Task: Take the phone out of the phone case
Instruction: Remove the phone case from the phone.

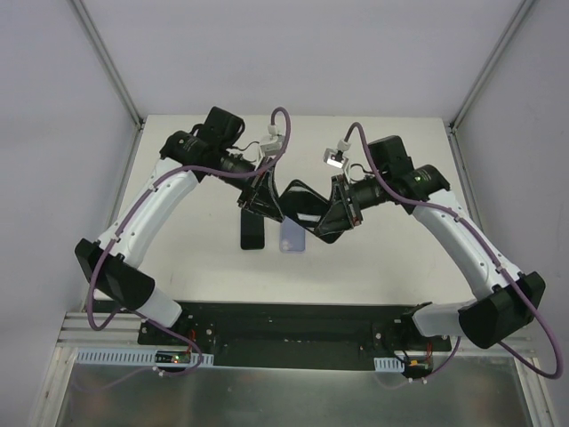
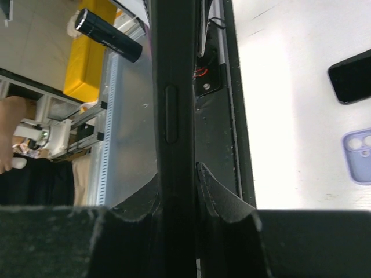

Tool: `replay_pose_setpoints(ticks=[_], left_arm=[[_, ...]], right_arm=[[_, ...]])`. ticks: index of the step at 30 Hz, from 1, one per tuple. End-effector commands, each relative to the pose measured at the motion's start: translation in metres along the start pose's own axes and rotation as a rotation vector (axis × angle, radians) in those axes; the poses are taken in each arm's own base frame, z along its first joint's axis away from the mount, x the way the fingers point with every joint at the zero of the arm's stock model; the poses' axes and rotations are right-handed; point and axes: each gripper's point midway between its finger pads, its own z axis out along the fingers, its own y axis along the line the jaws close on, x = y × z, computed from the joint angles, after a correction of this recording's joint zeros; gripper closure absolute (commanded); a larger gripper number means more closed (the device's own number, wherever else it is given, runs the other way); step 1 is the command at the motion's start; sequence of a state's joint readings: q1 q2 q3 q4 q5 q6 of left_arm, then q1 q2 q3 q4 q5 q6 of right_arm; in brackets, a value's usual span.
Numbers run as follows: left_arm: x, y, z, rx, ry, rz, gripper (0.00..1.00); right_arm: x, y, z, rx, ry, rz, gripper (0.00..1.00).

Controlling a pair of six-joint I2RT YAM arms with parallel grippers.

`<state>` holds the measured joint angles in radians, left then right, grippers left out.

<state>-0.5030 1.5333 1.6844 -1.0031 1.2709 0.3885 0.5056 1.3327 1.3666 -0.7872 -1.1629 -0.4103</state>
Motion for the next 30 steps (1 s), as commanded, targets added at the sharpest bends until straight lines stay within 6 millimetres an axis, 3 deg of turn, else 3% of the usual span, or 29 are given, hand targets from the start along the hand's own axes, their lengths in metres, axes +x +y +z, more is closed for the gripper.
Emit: replay_pose_setpoints(ticks=[1,6,15,23,28,29,30], left_arm=[[-0.012,-0.035,0.025,0.086,0.023,0.355,1.00],[-0.008,-0.046,0.042,0.106,0.068,0.455,1.00],[-0.009,-0.053,0.055,0.085,0.115,0.558,1.00],[-0.002,-0.031,0.059,0.016,0.174,0.588,1.00],[0.010,-0.016,0.048,-0.105,0.221,0.520,1.00],[0.013,-0.011,0.043,-0.131,0.228,0.502,0.95],[0.016,-0.010,0.038,-0.154,0.225,0.478,0.84]], right_arm=[[-0.023,0.021,0.006,-0.179,-0.058,-0.023,1.00],[-0.026,0.020,0.009,-0.242,-0.072,0.021,1.00],[-0.028,0.031,0.009,-0.310,-0.066,0.071,1.00],[-0.028,0.036,0.009,-0.322,-0.062,0.062,1.00],[-0.032,0.033,0.002,-0.251,-0.106,0.035,1.00],[-0.034,0.030,-0.001,-0.224,-0.119,0.023,1.00],[-0.034,0.028,-0.003,-0.188,-0.128,-0.021,1.00]])
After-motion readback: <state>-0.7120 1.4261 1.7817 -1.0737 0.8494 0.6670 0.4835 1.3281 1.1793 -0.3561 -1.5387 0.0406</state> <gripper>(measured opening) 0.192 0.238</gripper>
